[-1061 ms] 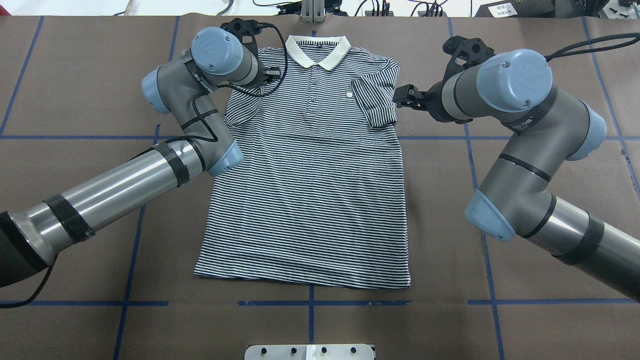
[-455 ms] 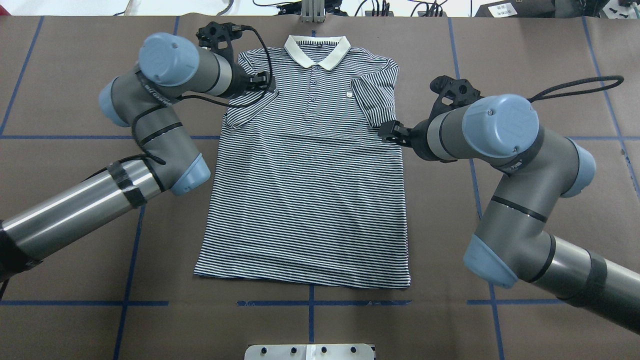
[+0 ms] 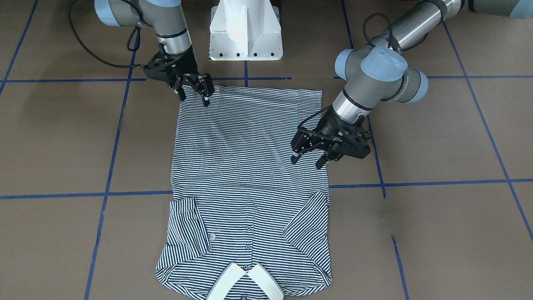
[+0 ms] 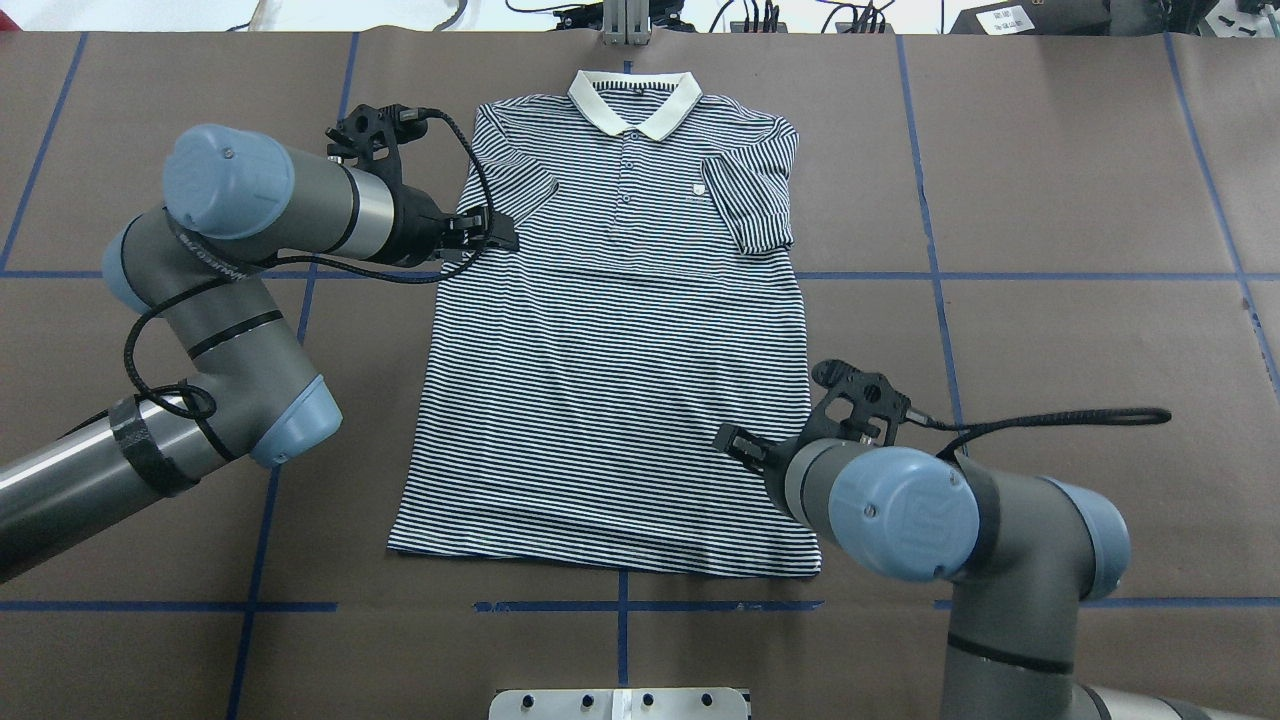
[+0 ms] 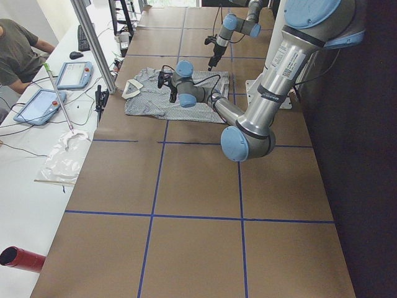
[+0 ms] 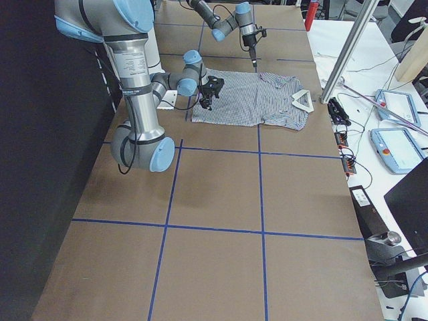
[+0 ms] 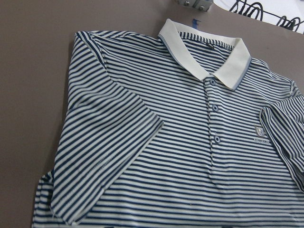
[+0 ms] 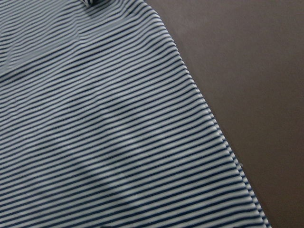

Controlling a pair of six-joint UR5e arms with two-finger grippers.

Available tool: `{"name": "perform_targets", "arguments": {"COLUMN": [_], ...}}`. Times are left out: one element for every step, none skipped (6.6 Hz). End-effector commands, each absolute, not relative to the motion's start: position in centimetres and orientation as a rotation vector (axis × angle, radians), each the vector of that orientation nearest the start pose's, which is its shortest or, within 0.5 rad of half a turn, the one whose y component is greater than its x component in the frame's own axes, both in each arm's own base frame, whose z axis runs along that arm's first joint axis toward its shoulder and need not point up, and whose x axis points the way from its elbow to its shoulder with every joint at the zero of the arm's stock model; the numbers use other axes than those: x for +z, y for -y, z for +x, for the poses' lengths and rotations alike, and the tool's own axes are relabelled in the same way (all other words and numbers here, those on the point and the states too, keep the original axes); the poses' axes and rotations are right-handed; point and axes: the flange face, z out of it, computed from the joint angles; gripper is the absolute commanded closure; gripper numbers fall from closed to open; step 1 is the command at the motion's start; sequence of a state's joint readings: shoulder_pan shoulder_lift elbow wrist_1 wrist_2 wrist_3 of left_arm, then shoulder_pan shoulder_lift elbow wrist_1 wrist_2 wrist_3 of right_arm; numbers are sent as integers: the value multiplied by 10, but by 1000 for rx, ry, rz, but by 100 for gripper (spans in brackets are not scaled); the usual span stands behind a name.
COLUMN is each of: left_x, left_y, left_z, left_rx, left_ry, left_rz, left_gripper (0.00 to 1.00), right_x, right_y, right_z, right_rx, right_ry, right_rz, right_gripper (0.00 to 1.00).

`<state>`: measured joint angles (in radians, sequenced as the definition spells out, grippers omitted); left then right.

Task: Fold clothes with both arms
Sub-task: 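Move both grippers down to the shirt hem corners nearest the robot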

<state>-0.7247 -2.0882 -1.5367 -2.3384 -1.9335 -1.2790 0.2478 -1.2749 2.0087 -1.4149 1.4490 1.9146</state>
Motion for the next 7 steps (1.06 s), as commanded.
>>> {"name": "perform_targets", "arguments": {"left_x": [292,291,292,289,290,291,291], "left_y": [513,516,516,515,515,515,516], "left_z": [434,432,431,432,431,432,431], "left_rx": [-184,-213,-214,-211,-210,-210,-213], "left_ry": [-1237,-1230,-1230,-1234,-1232,-1230,-1230], "left_rz": [315,341,341,343,345,344,346], "left_gripper": [17,16,16,16,16,16,16], "right_x": [331,341,348,347,347,347,349], "right_y": [214,209,209,209,209,210,208], "right_z": [-508,-509,-512,-512,-512,-511,-511], "right_rx": [691,695,694,694,696,697,694], "right_ry": [846,831,814,815,815,817,812], "right_rz": [-15,8,11,11,10,10,9], "right_gripper": [21,23,25,30,49,90,100]}}
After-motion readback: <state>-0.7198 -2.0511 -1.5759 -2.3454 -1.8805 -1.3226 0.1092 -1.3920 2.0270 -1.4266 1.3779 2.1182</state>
